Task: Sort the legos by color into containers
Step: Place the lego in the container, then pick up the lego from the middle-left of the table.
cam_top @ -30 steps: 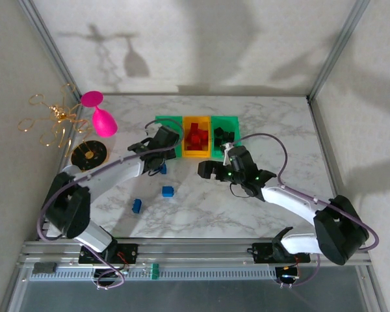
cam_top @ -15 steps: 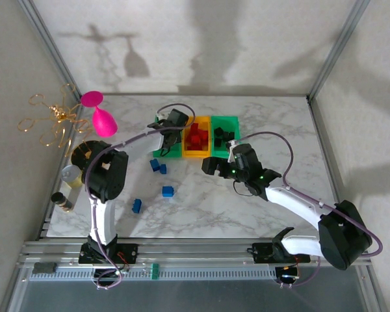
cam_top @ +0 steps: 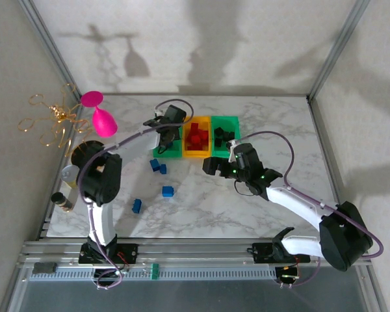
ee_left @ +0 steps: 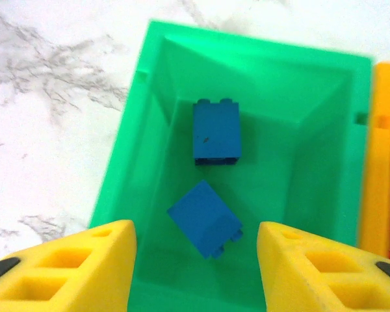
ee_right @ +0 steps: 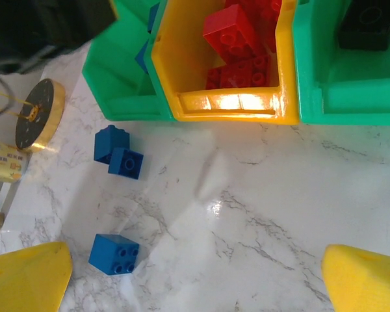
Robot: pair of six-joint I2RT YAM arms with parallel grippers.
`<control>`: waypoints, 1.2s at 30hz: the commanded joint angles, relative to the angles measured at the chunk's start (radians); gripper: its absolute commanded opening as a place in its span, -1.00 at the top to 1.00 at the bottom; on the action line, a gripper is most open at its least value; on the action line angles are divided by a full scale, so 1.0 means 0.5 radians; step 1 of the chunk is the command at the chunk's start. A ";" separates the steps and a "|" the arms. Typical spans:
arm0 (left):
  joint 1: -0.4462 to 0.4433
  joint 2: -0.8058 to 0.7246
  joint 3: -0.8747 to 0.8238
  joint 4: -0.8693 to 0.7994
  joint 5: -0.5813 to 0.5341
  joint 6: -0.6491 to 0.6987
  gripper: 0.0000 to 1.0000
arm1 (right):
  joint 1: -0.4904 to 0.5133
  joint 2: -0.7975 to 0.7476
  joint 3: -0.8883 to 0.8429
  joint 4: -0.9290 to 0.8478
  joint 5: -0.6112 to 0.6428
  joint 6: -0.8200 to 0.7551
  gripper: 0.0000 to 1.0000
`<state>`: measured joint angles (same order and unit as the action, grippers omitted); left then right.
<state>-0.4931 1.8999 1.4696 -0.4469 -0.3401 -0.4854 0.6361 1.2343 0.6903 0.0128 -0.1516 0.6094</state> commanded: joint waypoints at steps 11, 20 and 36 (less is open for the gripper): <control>-0.094 -0.869 -0.836 0.063 0.246 -0.208 -0.06 | 0.050 -0.028 -0.040 -0.070 -0.104 -0.192 -0.98; -0.380 -1.136 -1.226 0.026 0.231 -0.487 -0.16 | 0.257 0.075 -0.227 0.114 -0.040 -0.086 -0.97; -0.587 -1.096 -1.454 0.049 0.284 -0.637 -0.40 | 0.309 0.178 -0.449 0.467 -0.090 0.116 -0.97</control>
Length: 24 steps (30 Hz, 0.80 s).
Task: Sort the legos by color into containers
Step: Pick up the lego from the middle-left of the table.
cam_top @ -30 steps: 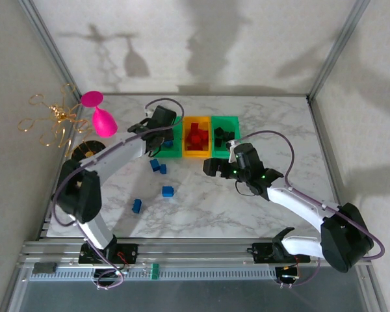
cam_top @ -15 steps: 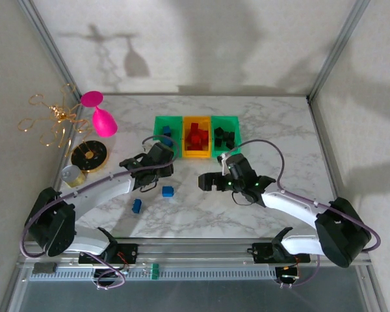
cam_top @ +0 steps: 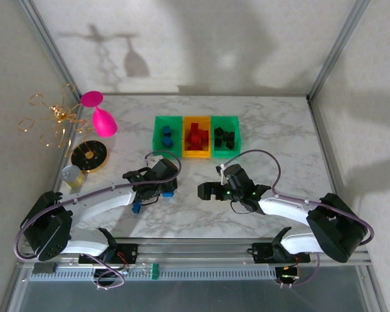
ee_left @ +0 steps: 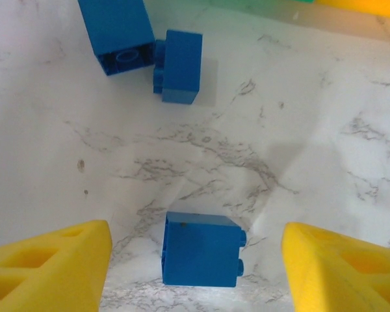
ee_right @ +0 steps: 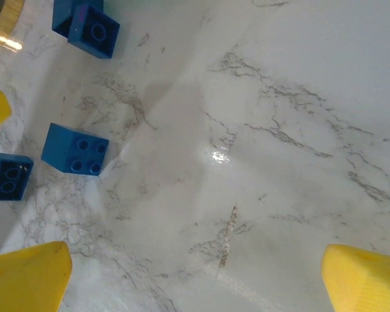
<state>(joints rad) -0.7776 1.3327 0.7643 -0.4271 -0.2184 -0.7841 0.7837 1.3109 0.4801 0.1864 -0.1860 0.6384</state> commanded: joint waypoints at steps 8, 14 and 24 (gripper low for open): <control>-0.034 0.252 0.001 0.117 0.086 0.029 -0.45 | 0.011 0.032 -0.028 0.103 0.020 0.067 -0.97; -0.040 0.405 0.003 0.206 0.096 0.081 -0.31 | 0.013 0.006 -0.036 0.078 0.042 0.070 -0.97; -0.049 0.399 0.005 0.159 0.030 0.072 0.02 | 0.003 -0.011 -0.008 0.040 0.050 0.069 -0.97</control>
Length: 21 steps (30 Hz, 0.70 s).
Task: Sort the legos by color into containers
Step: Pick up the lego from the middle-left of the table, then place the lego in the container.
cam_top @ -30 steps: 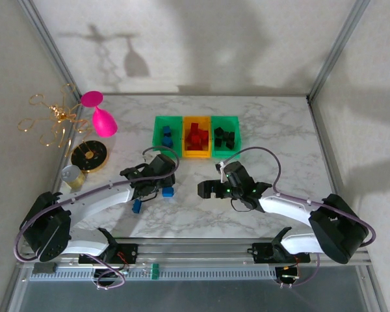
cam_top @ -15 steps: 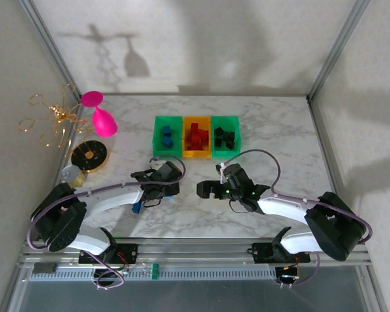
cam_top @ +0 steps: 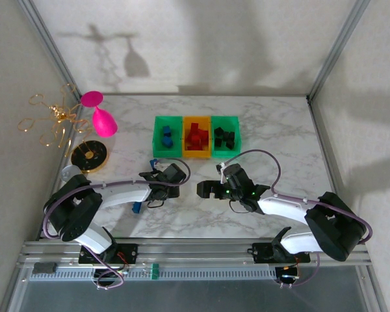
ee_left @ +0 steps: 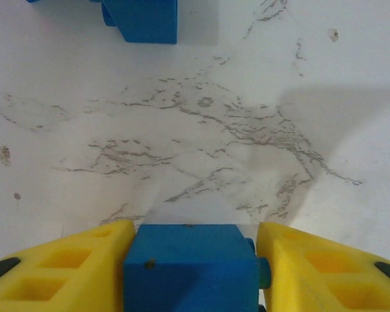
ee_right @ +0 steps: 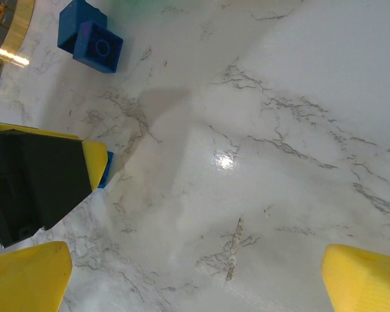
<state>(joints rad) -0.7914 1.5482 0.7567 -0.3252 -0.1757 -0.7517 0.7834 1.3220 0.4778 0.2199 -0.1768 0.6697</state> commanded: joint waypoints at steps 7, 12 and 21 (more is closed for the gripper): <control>-0.022 -0.189 0.113 -0.213 -0.185 0.033 0.10 | -0.073 -0.107 0.027 -0.003 -0.105 0.064 -0.97; 0.043 -0.236 0.315 -0.315 -0.309 0.140 0.10 | -0.144 -0.208 0.110 -0.076 -0.107 0.031 -0.97; 0.350 0.070 0.958 -0.347 -0.380 0.412 0.10 | -0.307 -0.276 0.265 -0.178 -0.060 0.013 -0.97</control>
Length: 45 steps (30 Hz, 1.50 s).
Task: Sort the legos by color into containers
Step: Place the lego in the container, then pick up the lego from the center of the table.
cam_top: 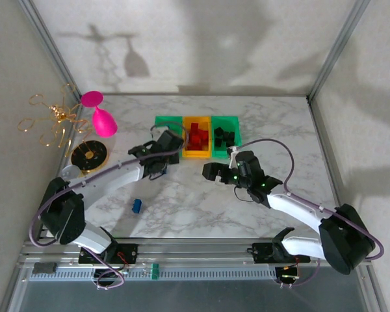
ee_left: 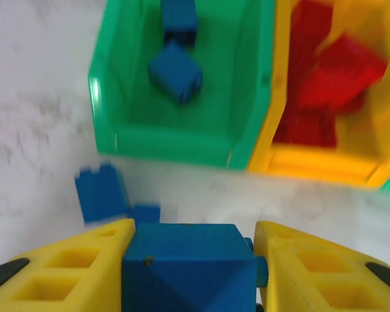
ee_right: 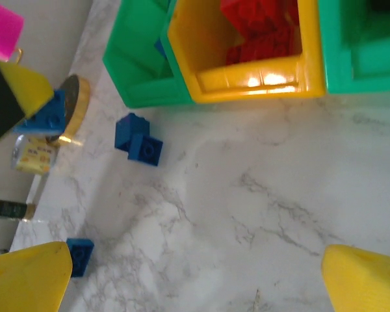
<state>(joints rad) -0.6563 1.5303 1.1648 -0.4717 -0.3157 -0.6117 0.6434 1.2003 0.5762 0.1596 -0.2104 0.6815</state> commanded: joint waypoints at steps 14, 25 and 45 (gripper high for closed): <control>0.353 1.040 0.968 0.063 -0.089 0.301 0.12 | -0.131 -0.068 0.050 -0.126 -0.003 -0.030 -0.97; 0.374 1.274 1.227 0.006 0.040 0.342 -0.12 | -0.189 -0.020 0.084 -0.126 -0.047 -0.067 -0.97; 0.360 0.035 0.157 0.169 0.290 0.189 -0.17 | -0.103 0.016 0.115 -0.239 -0.141 -0.279 -0.97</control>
<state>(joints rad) -0.4698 1.6169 1.3449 -0.3923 -0.2005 -0.4808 0.5678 1.1950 0.6025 0.0700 -0.2634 0.5930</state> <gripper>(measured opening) 0.589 0.986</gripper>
